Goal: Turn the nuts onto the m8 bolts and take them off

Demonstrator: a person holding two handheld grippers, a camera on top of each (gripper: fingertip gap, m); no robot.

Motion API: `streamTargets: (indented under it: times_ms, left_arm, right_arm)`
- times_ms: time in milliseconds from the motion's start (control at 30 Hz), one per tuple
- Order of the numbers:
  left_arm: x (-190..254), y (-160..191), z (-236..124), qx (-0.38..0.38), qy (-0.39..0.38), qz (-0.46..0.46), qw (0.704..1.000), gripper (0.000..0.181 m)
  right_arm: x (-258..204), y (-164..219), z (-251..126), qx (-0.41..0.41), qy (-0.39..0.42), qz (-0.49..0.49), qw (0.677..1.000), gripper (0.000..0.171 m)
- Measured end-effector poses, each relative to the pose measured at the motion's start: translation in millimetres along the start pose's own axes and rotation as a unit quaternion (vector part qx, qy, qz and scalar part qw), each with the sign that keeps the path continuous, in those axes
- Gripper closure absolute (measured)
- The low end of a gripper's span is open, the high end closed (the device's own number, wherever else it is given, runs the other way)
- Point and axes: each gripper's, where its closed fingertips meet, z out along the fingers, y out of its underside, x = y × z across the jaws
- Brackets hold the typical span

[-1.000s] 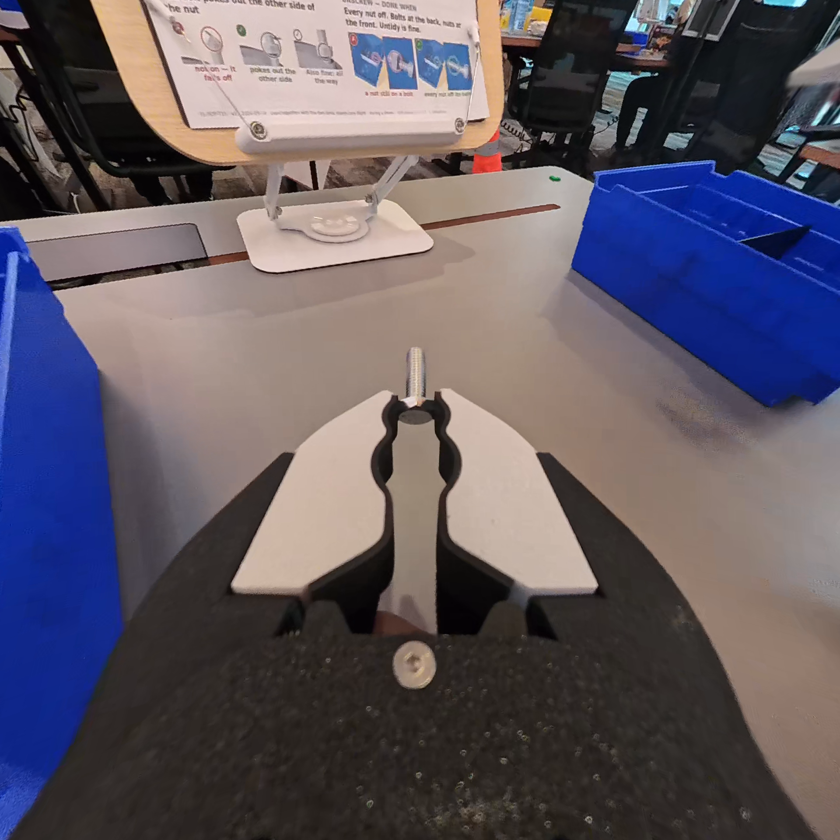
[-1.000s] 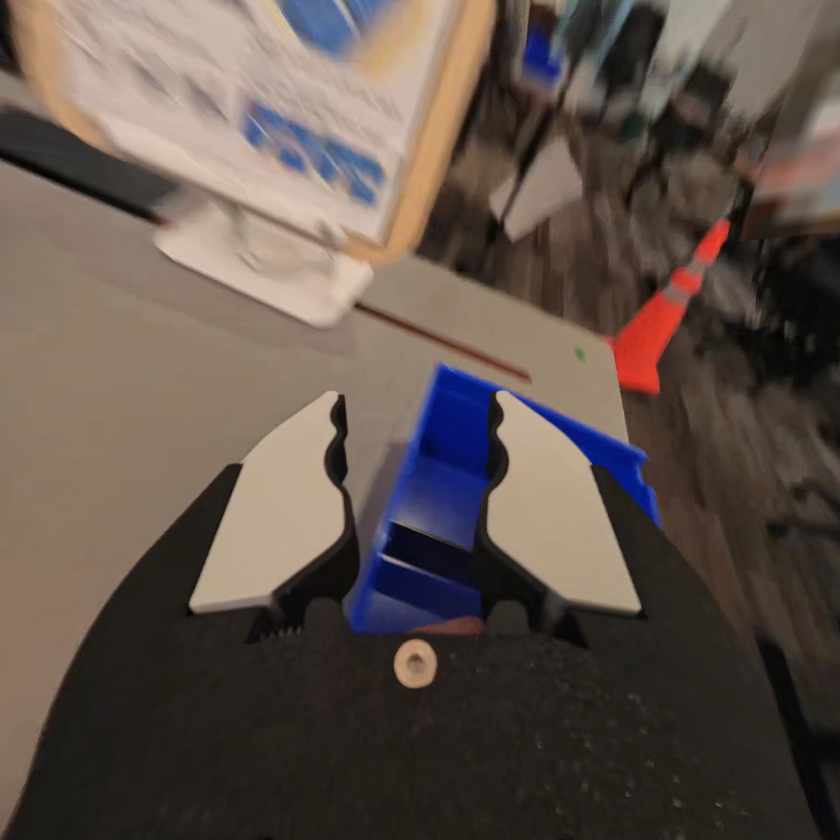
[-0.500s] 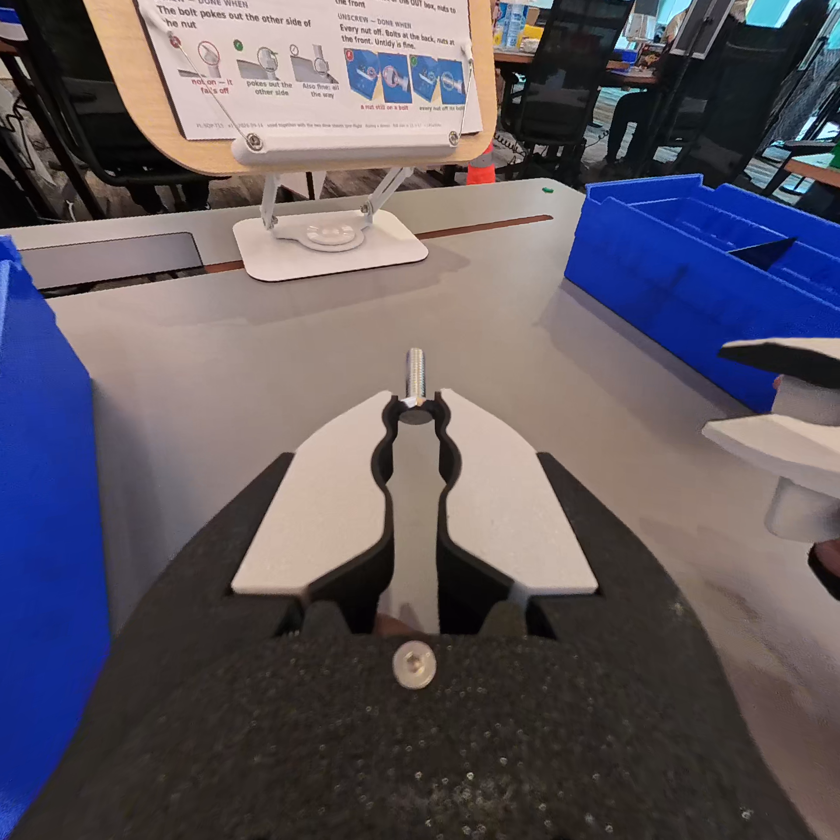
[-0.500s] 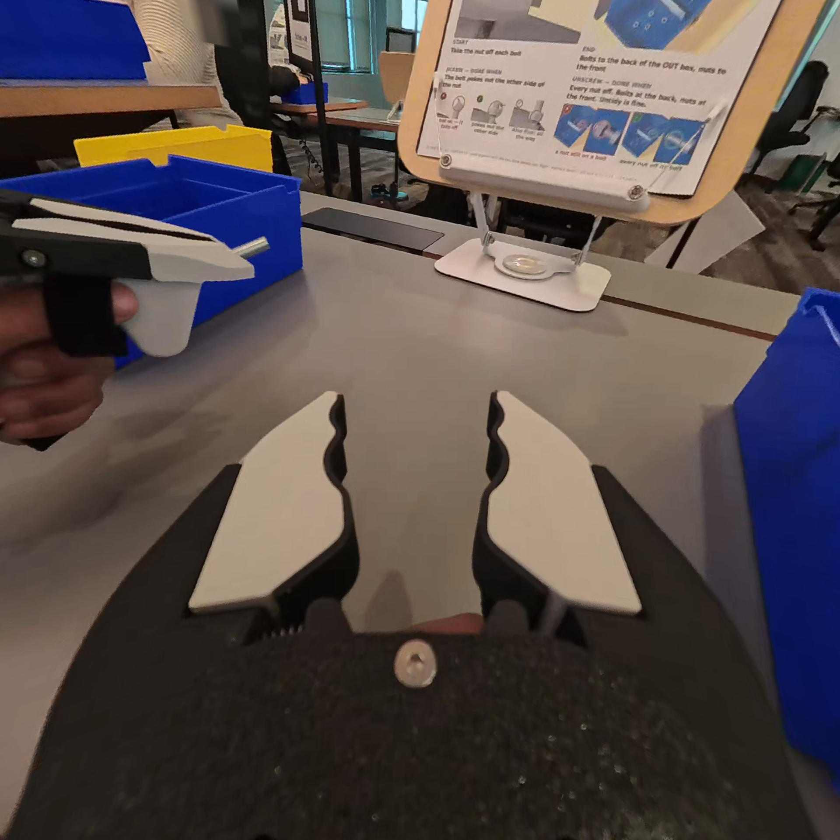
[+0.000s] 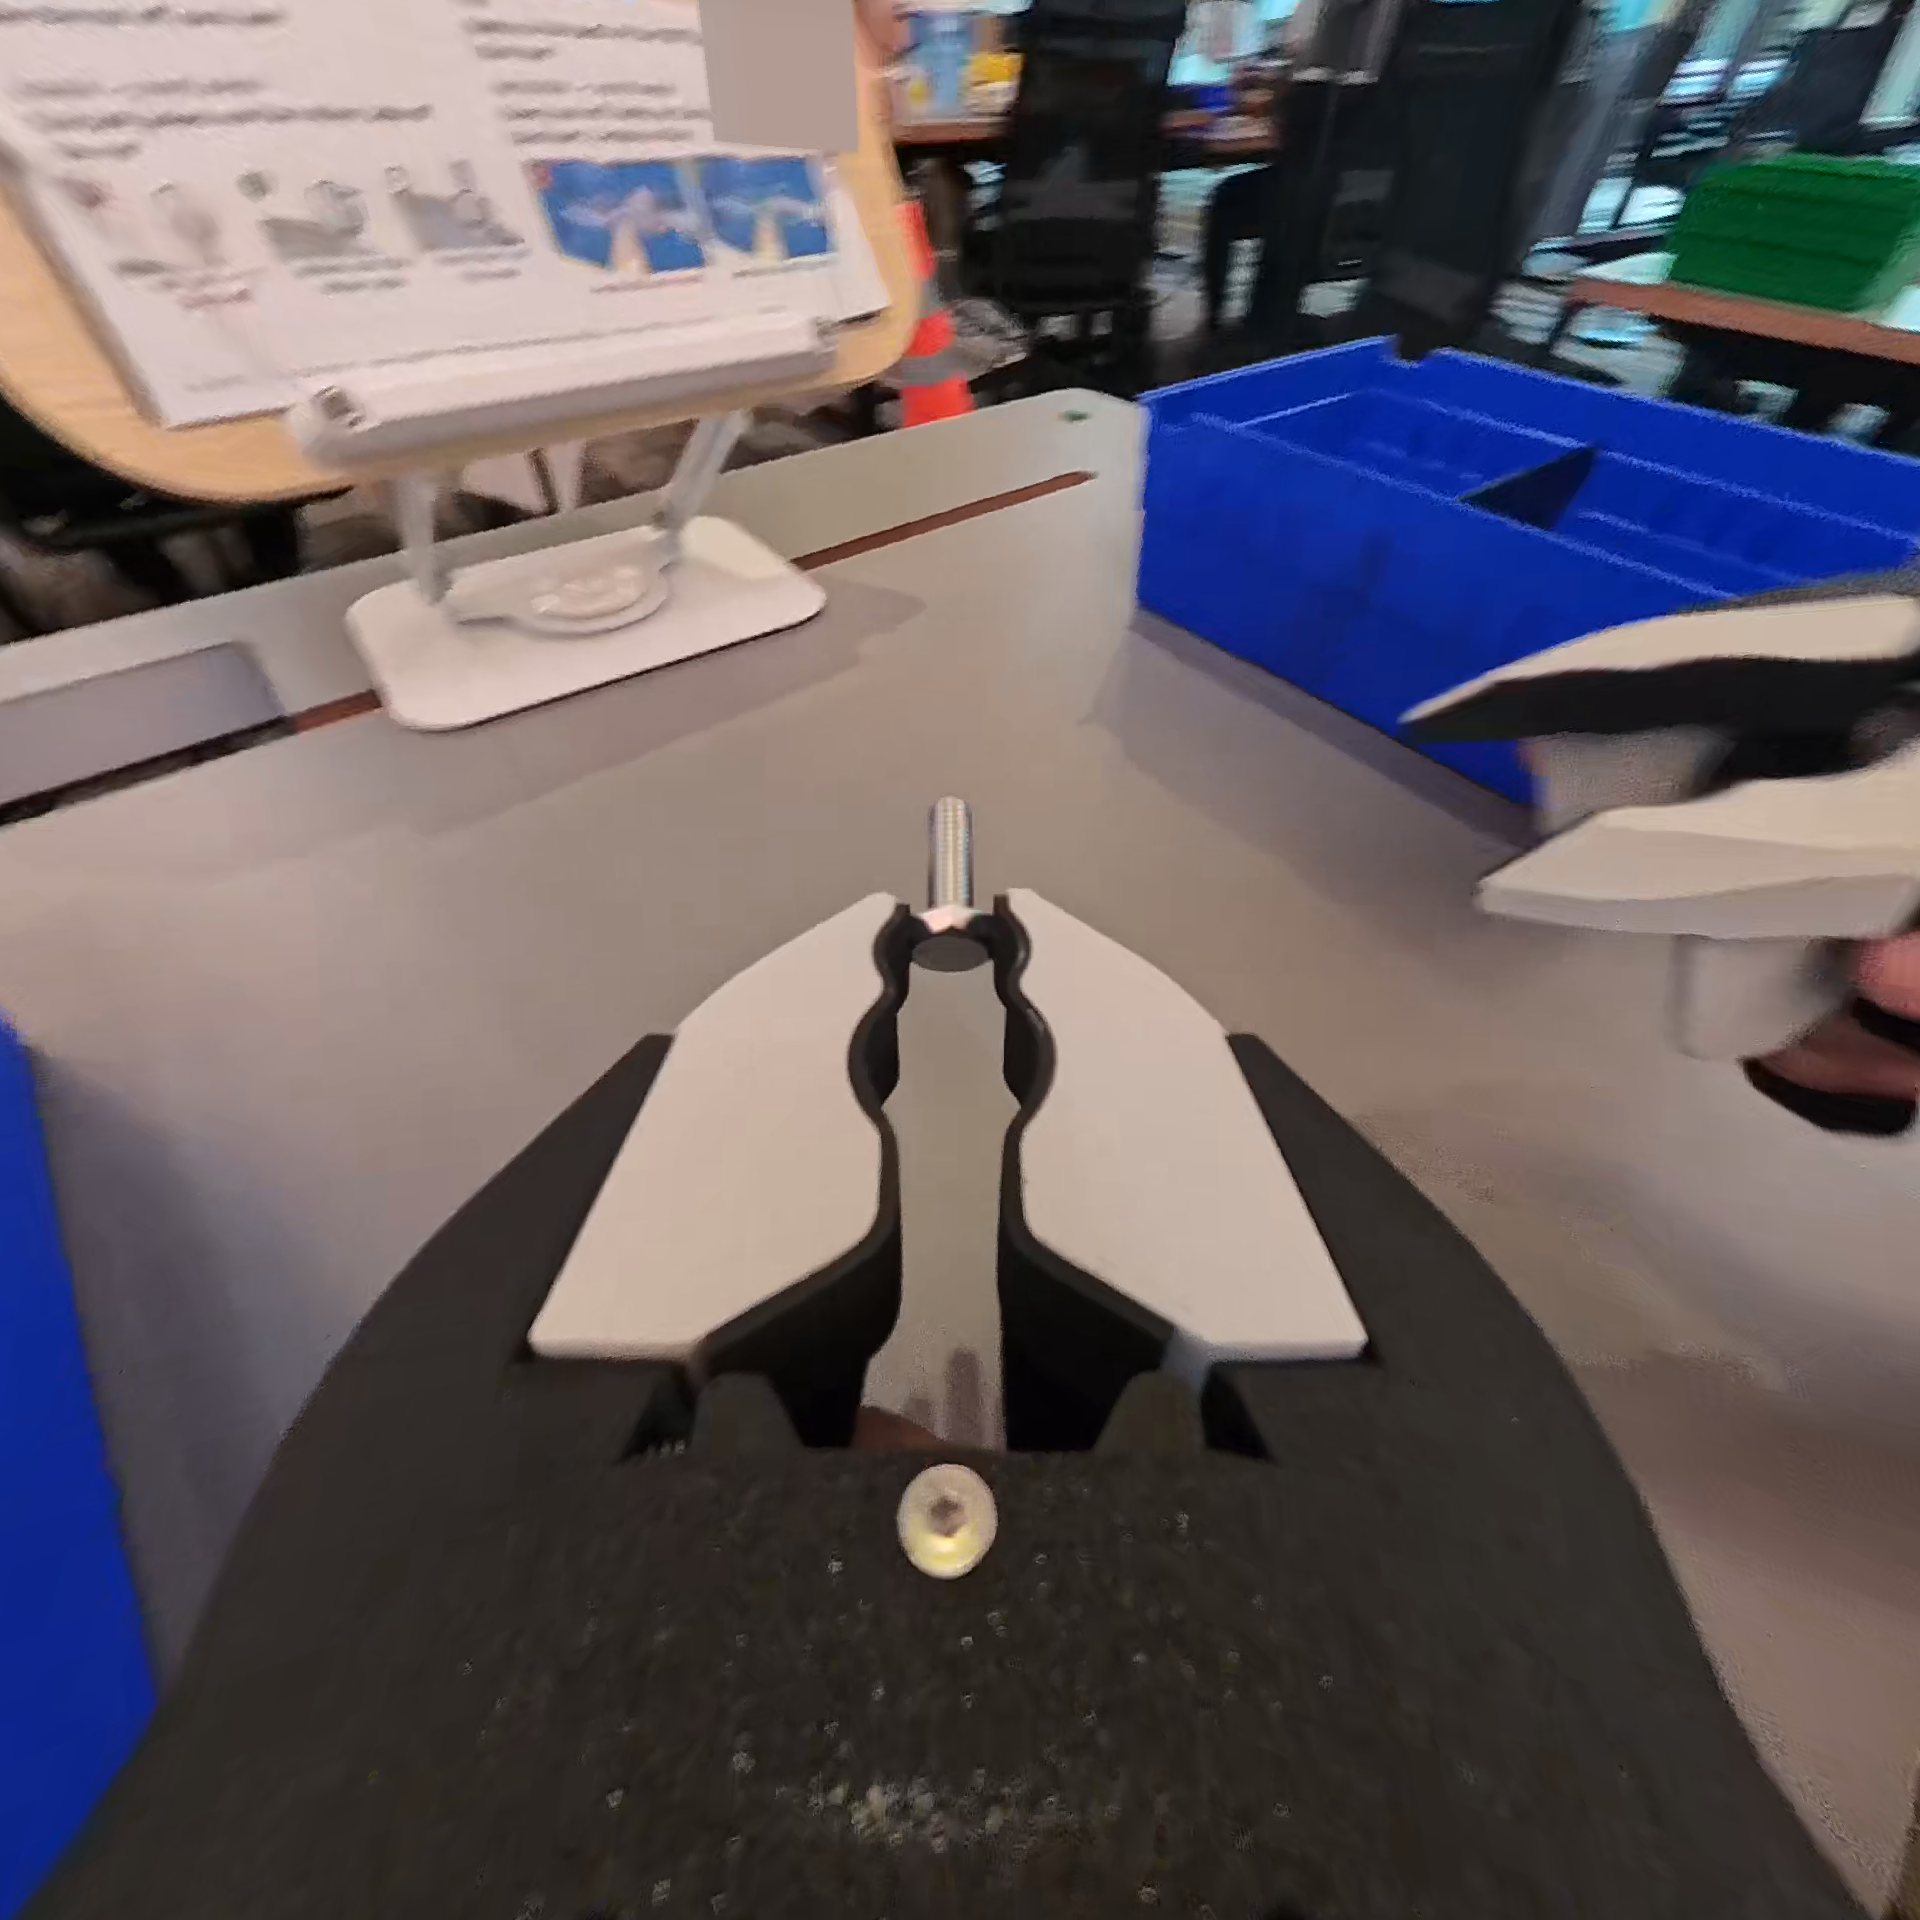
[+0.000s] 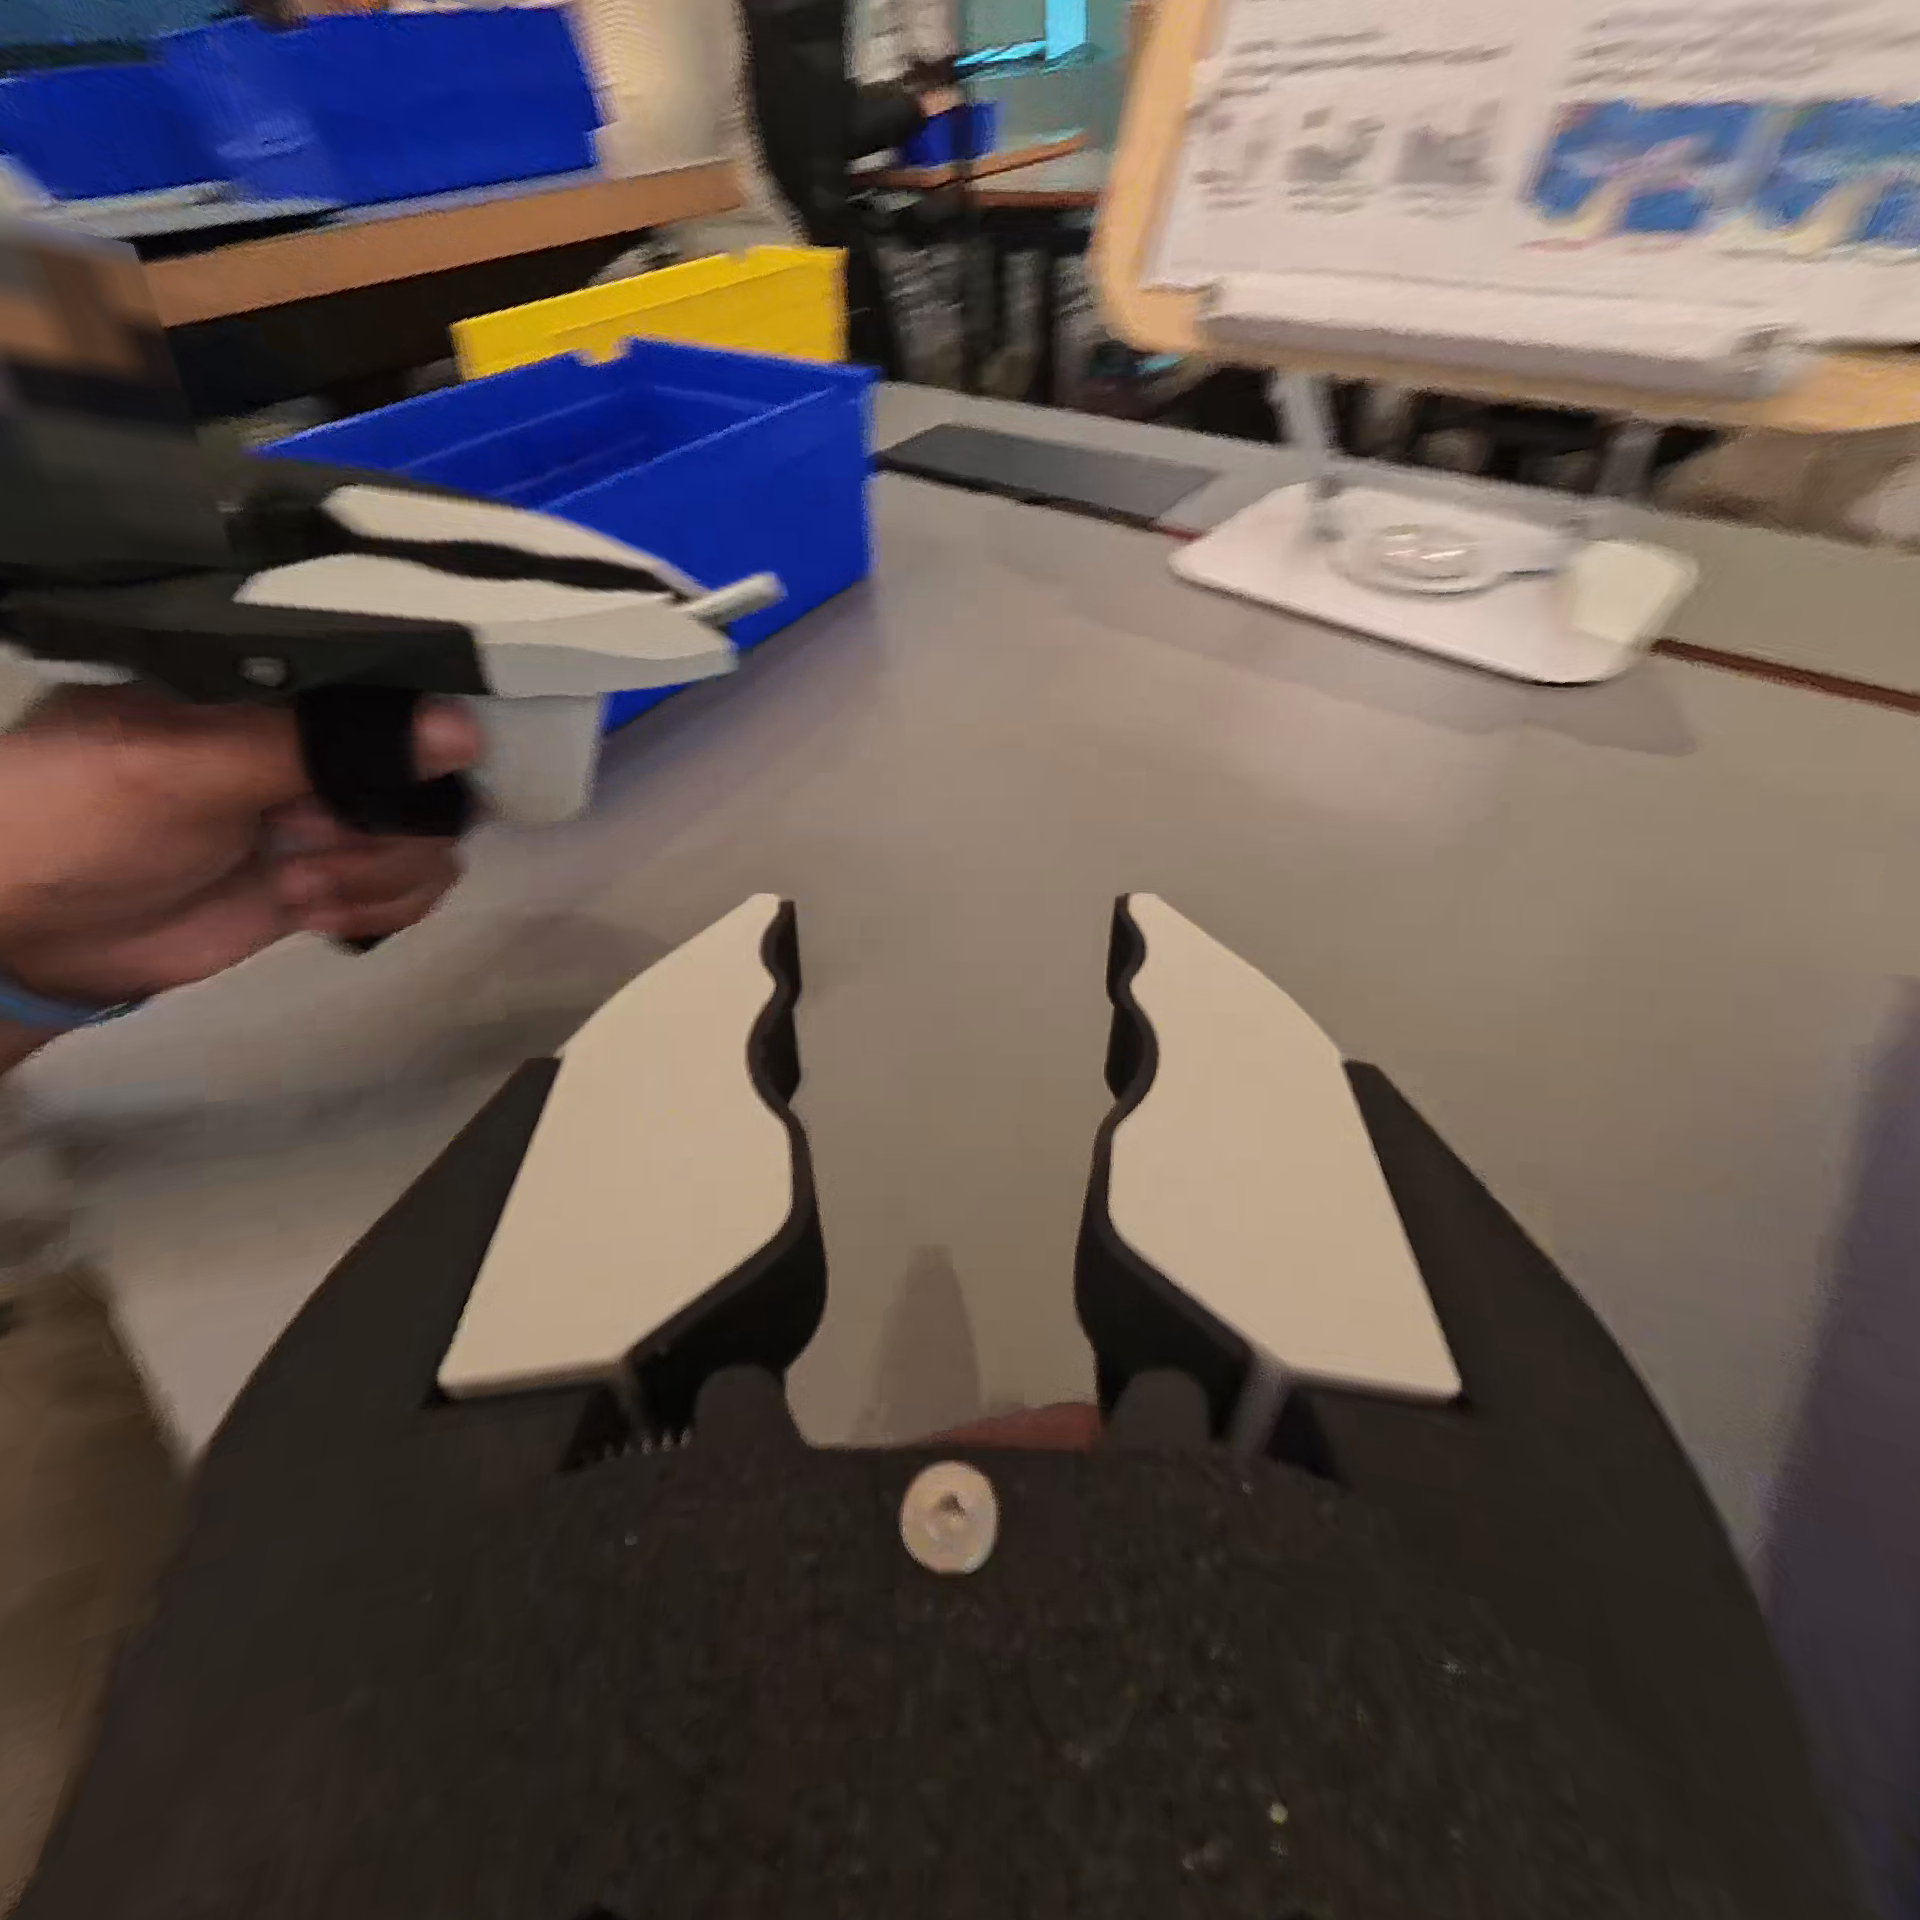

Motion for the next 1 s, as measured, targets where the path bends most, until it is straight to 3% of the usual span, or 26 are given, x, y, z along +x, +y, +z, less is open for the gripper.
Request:
streamTargets:
  times_ms: [100,233,333,467,667,1000]
  left_arm:
    - [30,-10,-4,0.015,0.119,0.044,0.992,0.167]
    - [69,-13,-20,-0.017,0.296,0.094,0.950,0.167]
    - [81,-16,-28,-0.037,0.370,0.116,0.921,0.167]
    - [83,-14,-26,-0.063,0.406,0.143,0.900,0.166]
    - [89,-6,-21,-0.089,0.433,0.161,0.882,0.166]
    - [87,21,1,-0.166,0.382,0.231,0.879,0.167]
  right_arm:
    - [-27,-14,6,-0.015,-0.151,-0.005,0.988,0.117]
    - [-38,-25,2,-0.030,-0.234,-0.126,0.964,0.130]
    - [-50,-27,-3,-0.042,-0.300,-0.143,0.942,0.133]
    - [-55,-31,-5,-0.034,-0.327,-0.149,0.933,0.146]
    - [-56,-20,-3,-0.062,-0.326,-0.166,0.929,0.147]
    - [-34,16,14,-0.209,-0.236,-0.304,0.899,0.163]
